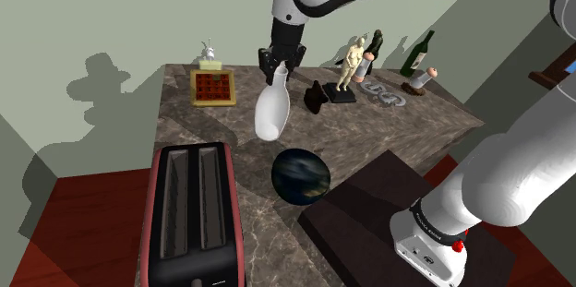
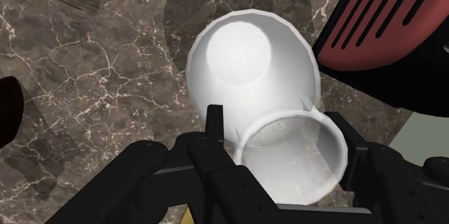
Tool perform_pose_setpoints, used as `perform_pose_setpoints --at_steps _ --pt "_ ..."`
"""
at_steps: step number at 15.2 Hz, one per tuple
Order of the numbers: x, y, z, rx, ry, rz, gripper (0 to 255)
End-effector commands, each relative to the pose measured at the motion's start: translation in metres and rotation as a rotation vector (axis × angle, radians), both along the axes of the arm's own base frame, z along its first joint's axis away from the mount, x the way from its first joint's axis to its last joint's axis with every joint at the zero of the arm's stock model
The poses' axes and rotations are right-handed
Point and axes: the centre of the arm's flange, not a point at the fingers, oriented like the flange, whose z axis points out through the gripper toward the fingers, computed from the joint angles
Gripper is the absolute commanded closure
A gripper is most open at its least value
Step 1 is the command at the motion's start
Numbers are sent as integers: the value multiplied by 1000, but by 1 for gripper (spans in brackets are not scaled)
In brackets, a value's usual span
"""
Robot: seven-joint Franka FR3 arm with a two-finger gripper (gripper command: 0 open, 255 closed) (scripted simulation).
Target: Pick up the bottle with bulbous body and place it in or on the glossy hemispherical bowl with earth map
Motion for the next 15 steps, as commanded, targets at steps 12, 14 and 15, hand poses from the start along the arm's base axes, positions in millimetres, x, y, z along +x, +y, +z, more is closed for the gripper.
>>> perform_pose_setpoints --at_steps 12,14,15 --pt "0 1 68 0 0 0 255" --pt "0 1 78 0 0 0 255" --pt "-11 1 85 0 0 0 255"
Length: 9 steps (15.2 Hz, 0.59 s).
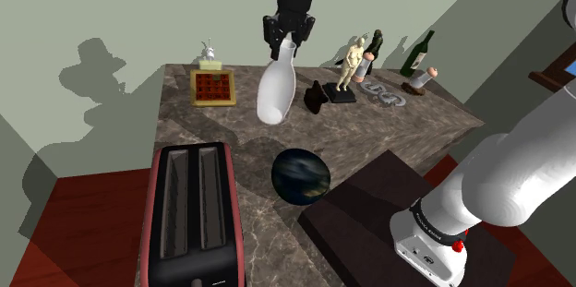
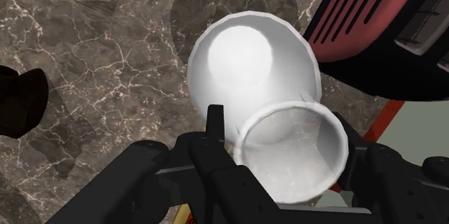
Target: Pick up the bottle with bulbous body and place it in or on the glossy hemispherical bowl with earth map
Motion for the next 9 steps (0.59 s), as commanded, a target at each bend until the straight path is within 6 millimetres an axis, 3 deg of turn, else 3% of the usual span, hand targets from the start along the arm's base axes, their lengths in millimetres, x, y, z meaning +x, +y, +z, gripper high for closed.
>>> perform_pose_setpoints --at_steps 1,9 --pt "-17 1 13 0 0 0 255" --pt "-105 4 71 0 0 0 255"
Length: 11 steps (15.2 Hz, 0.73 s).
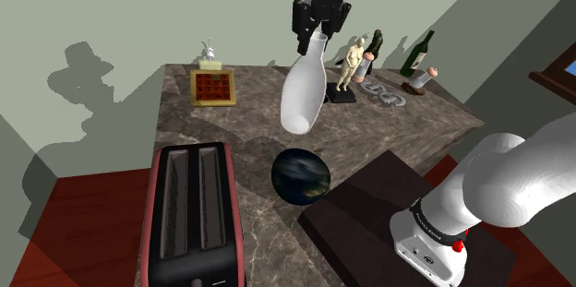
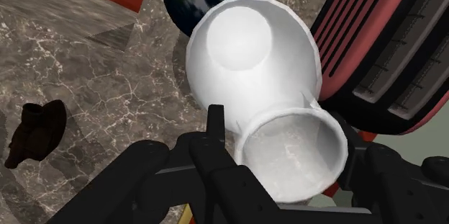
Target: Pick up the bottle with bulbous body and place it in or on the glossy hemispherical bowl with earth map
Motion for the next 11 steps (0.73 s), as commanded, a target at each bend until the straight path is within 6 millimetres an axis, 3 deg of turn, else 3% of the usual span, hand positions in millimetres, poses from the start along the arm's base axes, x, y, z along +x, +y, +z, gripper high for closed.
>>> perform_pose_setpoints --at_steps 1,4,11 --pt "-23 -1 15 0 0 0 255" --pt "-54 0 36 0 0 0 255" --pt "-54 0 -1 0 0 0 255"
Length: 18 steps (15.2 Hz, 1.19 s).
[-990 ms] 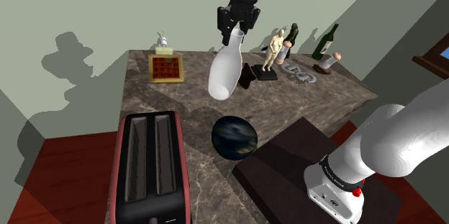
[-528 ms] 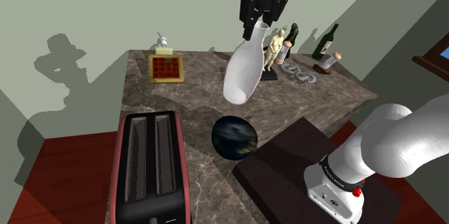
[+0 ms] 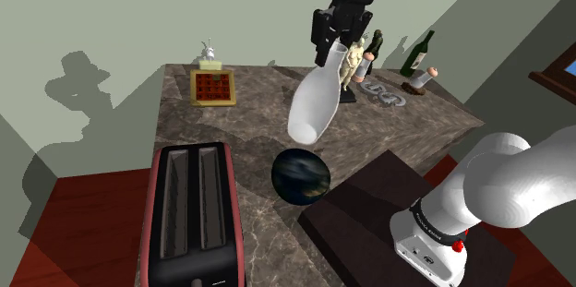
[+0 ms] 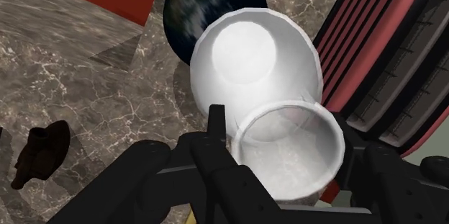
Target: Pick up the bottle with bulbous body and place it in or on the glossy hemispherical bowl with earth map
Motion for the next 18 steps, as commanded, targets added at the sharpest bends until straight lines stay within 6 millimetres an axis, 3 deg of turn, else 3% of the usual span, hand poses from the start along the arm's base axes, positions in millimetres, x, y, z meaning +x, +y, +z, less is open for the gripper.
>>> perform_pose_setpoints --at_steps 1,18 --pt "0 0 -10 0 -1 0 255" --pt "0 0 -100 0 -1 0 255"
